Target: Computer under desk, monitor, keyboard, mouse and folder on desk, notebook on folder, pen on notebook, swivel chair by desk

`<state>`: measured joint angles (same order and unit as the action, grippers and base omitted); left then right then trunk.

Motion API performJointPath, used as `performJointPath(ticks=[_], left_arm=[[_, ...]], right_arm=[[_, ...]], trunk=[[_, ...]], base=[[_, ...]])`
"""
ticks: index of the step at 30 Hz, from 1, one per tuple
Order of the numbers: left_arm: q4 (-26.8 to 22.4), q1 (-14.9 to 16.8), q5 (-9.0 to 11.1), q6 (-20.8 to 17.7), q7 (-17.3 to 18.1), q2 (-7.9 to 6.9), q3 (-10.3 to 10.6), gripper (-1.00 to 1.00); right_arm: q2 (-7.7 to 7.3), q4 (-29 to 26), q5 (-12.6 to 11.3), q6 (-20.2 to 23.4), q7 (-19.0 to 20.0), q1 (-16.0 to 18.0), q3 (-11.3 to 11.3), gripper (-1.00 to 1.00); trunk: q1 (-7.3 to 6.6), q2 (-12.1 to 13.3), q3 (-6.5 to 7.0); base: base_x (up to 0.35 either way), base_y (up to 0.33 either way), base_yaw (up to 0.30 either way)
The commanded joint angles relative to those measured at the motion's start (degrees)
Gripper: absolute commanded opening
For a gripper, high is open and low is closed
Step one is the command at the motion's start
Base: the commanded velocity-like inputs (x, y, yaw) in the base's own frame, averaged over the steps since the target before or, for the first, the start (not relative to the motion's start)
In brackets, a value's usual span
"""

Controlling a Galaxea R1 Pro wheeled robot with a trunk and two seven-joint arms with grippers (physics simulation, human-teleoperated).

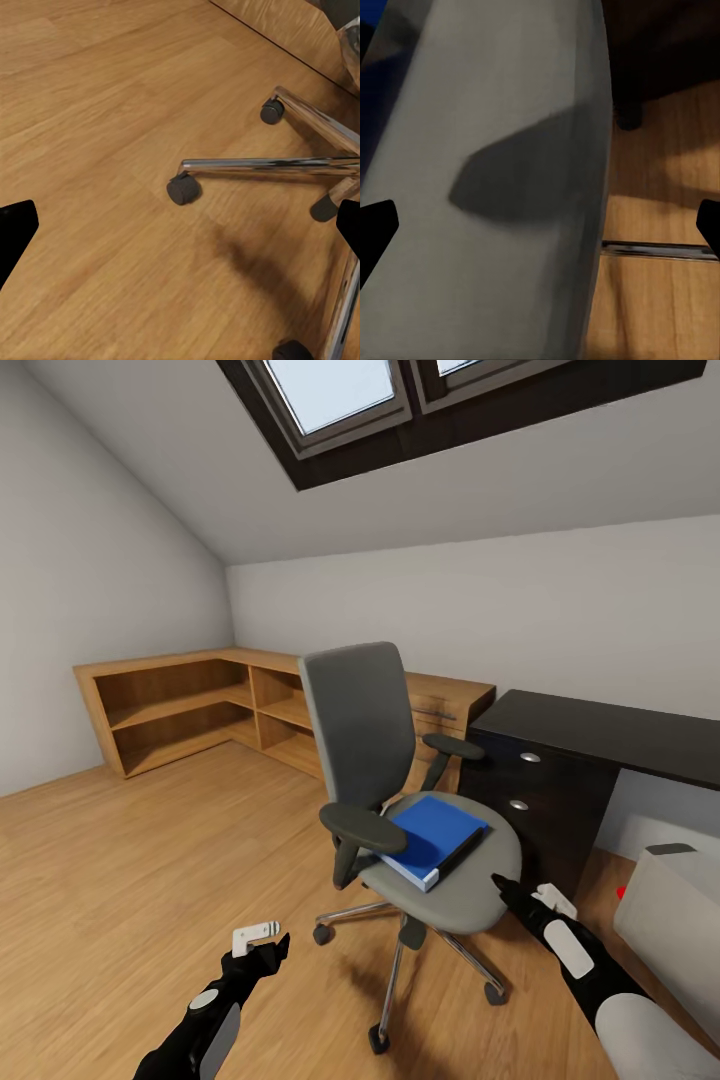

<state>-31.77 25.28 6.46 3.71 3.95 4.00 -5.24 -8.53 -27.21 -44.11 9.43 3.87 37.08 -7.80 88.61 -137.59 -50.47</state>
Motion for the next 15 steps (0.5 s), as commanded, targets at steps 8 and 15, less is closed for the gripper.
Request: performJointPath(ticks=[8, 15], left_arm=[[0.0, 0.0, 0.5, 0.1, 0.4, 0.04, -0.3, 1.0], [0.0, 0.0, 0.5, 0.1, 0.4, 0.04, -0.3, 1.0]], right_arm=[[0.25, 0.0, -0.3, 0.4, 0.5, 0.0, -0.5, 1.0], [0.34, 0.0, -0.3, 0.4, 0.6, 0.0, -0.5, 1.0]], trunk=[[-0.01, 0.0, -0.06], [-0.01, 0.0, -0.1]], base=[[0.0, 0.0, 0.008], [0.0, 0.0, 0.132]])
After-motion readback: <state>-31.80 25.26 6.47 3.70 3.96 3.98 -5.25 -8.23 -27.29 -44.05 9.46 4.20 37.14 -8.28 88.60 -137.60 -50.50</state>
